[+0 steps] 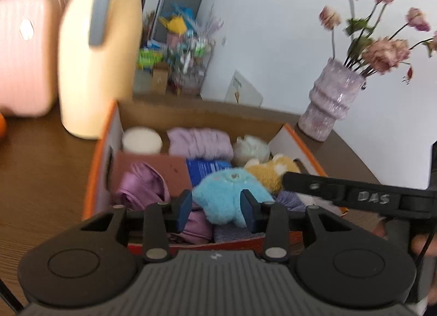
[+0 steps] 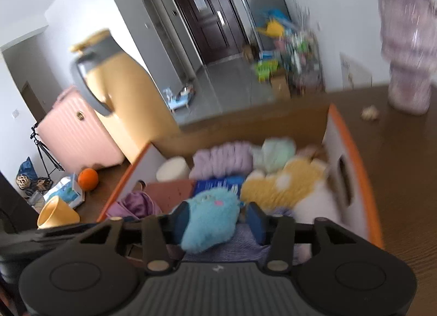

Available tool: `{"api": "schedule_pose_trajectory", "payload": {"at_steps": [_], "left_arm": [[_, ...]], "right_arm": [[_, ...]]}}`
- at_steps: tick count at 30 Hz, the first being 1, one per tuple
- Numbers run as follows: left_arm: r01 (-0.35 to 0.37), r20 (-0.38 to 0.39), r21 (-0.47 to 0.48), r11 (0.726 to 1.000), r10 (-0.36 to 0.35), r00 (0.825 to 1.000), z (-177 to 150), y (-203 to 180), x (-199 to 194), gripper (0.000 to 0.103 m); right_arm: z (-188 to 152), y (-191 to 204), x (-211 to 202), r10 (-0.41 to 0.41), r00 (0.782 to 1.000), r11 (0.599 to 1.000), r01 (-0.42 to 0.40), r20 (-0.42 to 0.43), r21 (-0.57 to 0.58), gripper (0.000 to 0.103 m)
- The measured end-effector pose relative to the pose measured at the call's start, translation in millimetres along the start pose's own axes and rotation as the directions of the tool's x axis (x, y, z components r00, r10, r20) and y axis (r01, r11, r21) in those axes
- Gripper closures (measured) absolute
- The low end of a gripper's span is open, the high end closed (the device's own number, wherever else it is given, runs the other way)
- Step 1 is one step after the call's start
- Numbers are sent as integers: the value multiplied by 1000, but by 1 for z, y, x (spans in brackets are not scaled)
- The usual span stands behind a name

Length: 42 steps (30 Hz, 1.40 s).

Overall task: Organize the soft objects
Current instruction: 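Open both tools and withdraw them from the box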

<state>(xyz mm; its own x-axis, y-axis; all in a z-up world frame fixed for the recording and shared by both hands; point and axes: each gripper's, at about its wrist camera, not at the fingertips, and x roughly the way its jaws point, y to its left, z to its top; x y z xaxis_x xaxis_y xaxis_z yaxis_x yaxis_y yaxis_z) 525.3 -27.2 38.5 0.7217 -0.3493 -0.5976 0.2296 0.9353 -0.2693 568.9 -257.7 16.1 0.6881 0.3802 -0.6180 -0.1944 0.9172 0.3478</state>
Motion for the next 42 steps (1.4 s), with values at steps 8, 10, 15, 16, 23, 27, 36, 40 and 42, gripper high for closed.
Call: {"api": "schedule_pose_trajectory", "payload": {"at_steps": [8,10,15,16,23,27,36,40,42], "left_arm": [[-280,231,141,950,244,942,-30,-27,-76,37],[-318,295,117,941,273,916,-44,-31,-89,22],[-334,390,71,940,282,877,-73,-35,-114,17],[-333,396,74,940,279,875,-77,-36,-118,16],[-336,422,96,937,267,866,-95,-47,-139,13],[-335,438,102,937,260,860,-105,-53,-151,11],[-354,468,84,932,276,839,-169,-69,-205,10],[-336,484,96,937,251,838,-207,-79,-232,8],[-331,487,93,939,247,838,-226,-82,-245,7]], "right_arm": [[-7,8,-99,-90,980,986,112,177,-120,23],[-18,9,-115,-113,971,975,149,208,-163,18],[-64,19,-146,-192,885,900,331,424,-283,2],[-71,19,-149,-198,867,890,355,457,-287,2],[-94,13,-165,-193,856,919,328,479,-217,2],[-105,17,-178,-179,848,926,317,499,-206,2],[-157,35,-221,-139,824,929,300,549,-215,2],[-195,42,-244,-136,822,936,290,553,-202,2],[-214,44,-256,-130,825,940,279,550,-196,1]]}}
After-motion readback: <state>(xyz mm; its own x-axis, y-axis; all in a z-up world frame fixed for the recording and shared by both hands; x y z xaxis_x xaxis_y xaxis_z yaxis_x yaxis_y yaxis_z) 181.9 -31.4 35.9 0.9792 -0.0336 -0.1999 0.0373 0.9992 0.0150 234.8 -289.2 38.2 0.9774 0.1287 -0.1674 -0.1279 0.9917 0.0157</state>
